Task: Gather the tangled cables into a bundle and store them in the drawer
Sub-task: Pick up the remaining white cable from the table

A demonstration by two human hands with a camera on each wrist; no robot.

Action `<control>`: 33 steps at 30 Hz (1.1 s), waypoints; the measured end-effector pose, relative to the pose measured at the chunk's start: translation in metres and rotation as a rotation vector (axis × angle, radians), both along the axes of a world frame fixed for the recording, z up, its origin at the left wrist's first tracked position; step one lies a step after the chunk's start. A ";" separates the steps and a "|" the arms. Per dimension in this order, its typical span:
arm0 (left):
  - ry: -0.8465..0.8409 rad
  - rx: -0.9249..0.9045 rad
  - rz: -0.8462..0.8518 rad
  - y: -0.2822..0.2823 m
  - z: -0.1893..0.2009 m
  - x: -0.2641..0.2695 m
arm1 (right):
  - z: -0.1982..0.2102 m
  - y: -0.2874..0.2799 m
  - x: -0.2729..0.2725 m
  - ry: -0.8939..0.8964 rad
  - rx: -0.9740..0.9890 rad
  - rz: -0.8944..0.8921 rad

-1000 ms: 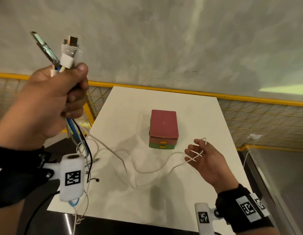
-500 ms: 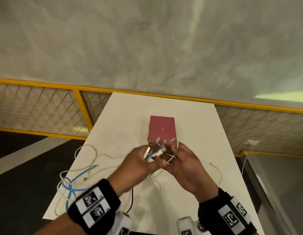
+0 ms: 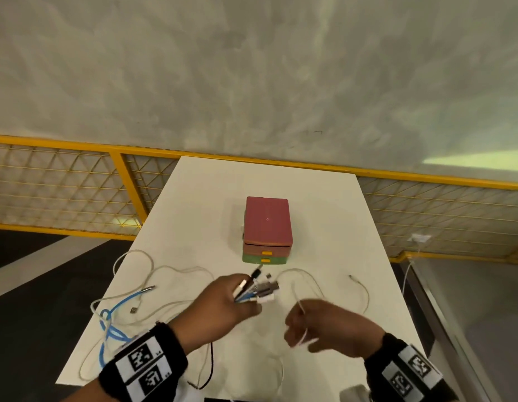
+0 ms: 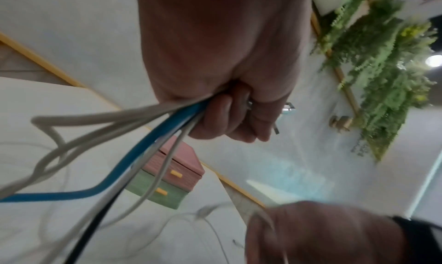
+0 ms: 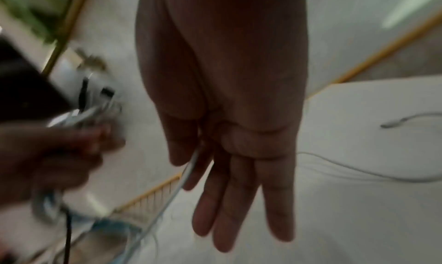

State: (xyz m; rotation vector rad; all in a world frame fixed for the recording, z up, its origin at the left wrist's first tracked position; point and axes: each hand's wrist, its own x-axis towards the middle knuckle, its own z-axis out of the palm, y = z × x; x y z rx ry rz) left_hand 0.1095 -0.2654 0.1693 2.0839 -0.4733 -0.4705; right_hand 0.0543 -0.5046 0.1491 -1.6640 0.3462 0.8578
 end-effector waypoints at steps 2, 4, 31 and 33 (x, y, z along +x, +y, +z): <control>0.054 -0.124 0.108 0.001 0.006 0.005 | -0.014 -0.004 -0.008 0.017 -0.159 0.269; 0.077 -0.197 0.197 0.003 0.010 0.010 | -0.027 -0.013 -0.008 0.074 -0.300 0.428; 0.546 -0.638 0.369 -0.036 0.024 0.033 | 0.011 0.007 0.066 -0.751 0.100 -0.877; 0.559 -0.672 0.373 -0.042 0.029 0.032 | 0.028 0.037 0.060 -0.833 0.082 -0.705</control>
